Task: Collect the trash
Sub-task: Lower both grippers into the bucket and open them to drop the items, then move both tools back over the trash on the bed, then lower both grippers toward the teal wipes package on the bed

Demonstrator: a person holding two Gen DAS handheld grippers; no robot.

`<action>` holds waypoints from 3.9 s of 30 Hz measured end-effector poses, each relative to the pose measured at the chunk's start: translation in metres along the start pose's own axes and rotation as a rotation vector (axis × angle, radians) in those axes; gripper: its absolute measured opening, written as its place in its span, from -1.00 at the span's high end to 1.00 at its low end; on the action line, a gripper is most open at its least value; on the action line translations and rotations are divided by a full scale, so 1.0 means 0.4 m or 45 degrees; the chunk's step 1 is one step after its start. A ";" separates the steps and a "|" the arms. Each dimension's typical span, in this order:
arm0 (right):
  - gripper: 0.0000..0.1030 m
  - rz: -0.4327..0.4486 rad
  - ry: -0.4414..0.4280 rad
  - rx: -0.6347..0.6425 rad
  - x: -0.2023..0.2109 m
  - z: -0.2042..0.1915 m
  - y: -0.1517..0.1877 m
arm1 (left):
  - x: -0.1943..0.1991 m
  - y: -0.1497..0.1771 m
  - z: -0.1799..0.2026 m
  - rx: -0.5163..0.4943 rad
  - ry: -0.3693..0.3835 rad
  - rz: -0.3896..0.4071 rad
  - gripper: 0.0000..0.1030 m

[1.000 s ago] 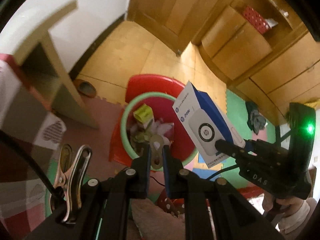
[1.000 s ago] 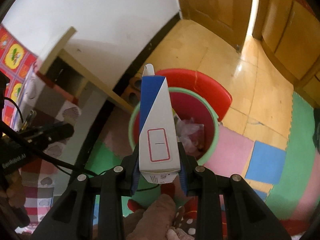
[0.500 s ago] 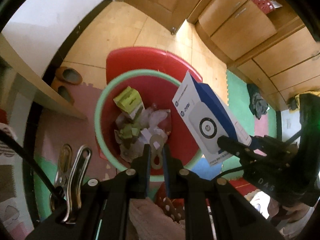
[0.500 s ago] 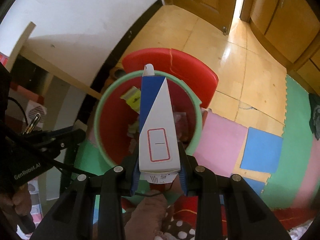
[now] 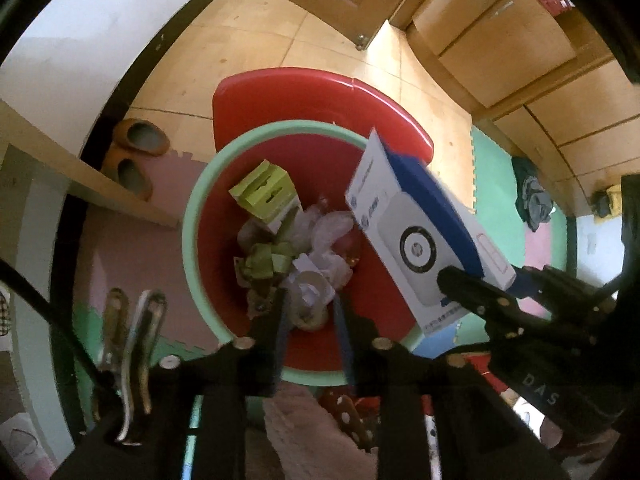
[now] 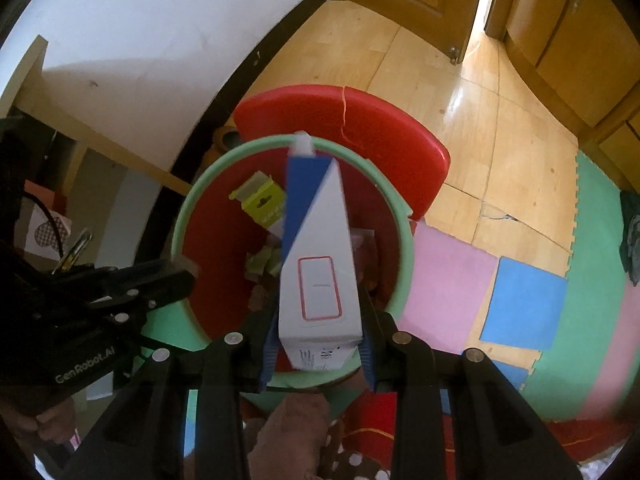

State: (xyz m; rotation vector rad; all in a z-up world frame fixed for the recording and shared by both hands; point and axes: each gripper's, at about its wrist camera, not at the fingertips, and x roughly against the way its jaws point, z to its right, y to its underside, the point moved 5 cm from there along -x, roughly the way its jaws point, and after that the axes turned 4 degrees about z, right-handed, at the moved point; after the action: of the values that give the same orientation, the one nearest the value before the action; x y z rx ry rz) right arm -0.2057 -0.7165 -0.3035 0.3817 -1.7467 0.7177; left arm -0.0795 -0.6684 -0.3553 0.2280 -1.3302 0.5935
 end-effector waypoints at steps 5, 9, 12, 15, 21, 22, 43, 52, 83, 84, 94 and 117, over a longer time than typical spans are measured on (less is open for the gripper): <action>0.32 -0.008 0.014 0.007 -0.002 -0.005 0.000 | 0.012 -0.008 -0.008 0.018 -0.004 -0.001 0.22; 0.32 0.004 0.019 0.031 0.010 -0.015 -0.004 | 0.023 -0.008 -0.008 0.020 -0.016 0.010 0.21; 0.32 0.016 0.019 0.035 0.018 -0.015 -0.007 | 0.030 -0.004 -0.004 0.019 -0.015 0.005 0.21; 0.32 0.023 0.021 0.030 0.026 -0.014 -0.006 | 0.043 -0.005 0.000 0.016 -0.014 0.014 0.21; 0.32 0.037 0.024 0.031 0.040 -0.020 -0.001 | 0.081 -0.003 0.007 0.023 -0.009 0.047 0.21; 0.32 0.039 0.026 0.030 0.044 -0.021 0.001 | 0.086 -0.004 0.007 0.023 -0.010 0.052 0.21; 0.32 0.149 0.037 0.067 0.198 -0.092 0.016 | 0.301 0.020 -0.025 0.073 -0.061 0.202 0.21; 0.26 0.231 -0.041 0.177 0.306 -0.198 0.013 | 0.431 0.063 -0.038 0.073 -0.046 0.249 0.21; 0.20 0.381 -0.310 0.639 0.557 -0.754 0.126 | 0.872 0.360 -0.400 0.418 -0.234 0.520 0.21; 0.20 0.380 -0.322 0.658 0.560 -0.777 0.136 | 0.886 0.374 -0.416 0.429 -0.244 0.525 0.21; 0.20 0.347 -0.419 0.798 0.569 -0.956 0.216 | 0.987 0.525 -0.559 0.586 -0.331 0.581 0.21; 0.20 0.271 -0.592 1.013 0.566 -1.265 0.397 | 1.144 0.885 -0.822 0.945 -0.505 0.666 0.21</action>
State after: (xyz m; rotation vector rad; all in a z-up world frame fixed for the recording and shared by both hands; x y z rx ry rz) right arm 0.0132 -0.2470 -0.0499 0.9700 -1.8809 1.5803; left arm 0.0648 -0.0896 -0.0604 0.6346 -1.5066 1.5460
